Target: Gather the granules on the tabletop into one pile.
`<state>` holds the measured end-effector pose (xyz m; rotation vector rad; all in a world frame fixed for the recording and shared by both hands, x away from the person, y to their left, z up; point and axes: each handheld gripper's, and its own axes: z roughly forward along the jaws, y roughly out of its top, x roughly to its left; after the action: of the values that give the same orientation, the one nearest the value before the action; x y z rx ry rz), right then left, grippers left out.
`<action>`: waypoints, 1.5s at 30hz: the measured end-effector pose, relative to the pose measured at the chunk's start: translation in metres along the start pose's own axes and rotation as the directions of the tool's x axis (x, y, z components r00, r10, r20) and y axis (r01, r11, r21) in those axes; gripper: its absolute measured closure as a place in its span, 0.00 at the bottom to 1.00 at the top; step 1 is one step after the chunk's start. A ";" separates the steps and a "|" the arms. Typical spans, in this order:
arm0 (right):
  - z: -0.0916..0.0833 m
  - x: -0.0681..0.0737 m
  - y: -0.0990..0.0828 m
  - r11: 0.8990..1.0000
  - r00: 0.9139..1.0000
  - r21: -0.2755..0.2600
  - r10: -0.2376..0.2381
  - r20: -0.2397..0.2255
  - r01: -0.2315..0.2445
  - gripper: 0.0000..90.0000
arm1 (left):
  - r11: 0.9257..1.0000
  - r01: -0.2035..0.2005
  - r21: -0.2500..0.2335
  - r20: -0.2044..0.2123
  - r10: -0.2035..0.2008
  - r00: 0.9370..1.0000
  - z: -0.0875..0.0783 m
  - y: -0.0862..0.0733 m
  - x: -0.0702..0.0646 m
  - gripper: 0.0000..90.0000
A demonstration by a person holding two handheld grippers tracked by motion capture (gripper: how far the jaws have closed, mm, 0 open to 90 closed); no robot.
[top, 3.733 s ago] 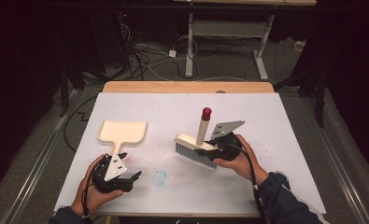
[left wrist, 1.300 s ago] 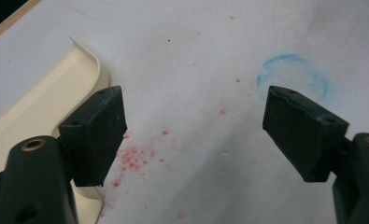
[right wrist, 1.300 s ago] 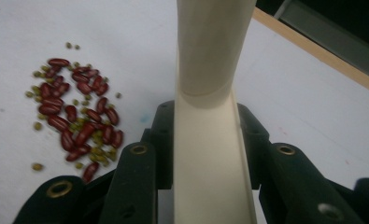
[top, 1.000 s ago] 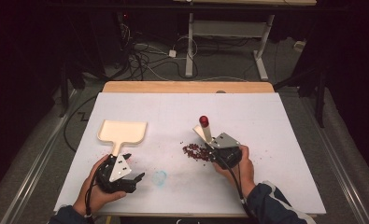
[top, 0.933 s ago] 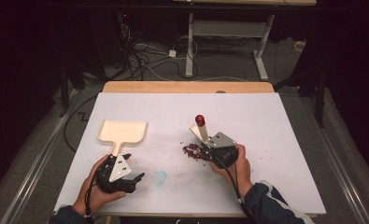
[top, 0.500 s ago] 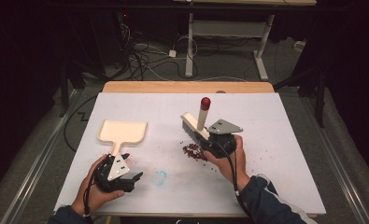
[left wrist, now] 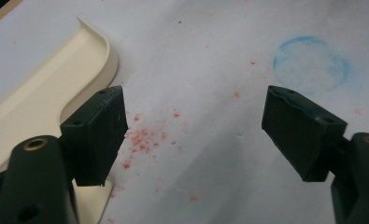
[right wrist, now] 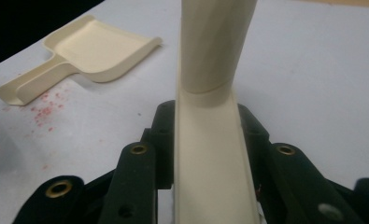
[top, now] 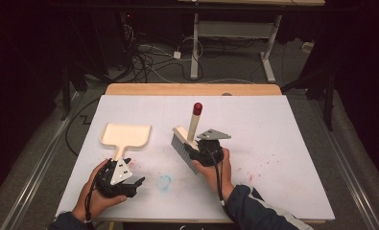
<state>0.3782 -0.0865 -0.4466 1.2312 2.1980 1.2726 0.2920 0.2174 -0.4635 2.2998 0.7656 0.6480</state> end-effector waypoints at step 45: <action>-0.081 -0.074 -0.016 0.793 0.651 -0.021 -0.514 -0.559 0.609 0.75 | 0.998 -0.006 0.068 -0.026 0.008 1.000 0.011 0.007 -0.002 0.25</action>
<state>0.3614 -0.1939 -0.4249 0.1228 2.8089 1.2603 0.2998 0.2071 -0.4664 2.3608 0.8032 0.6660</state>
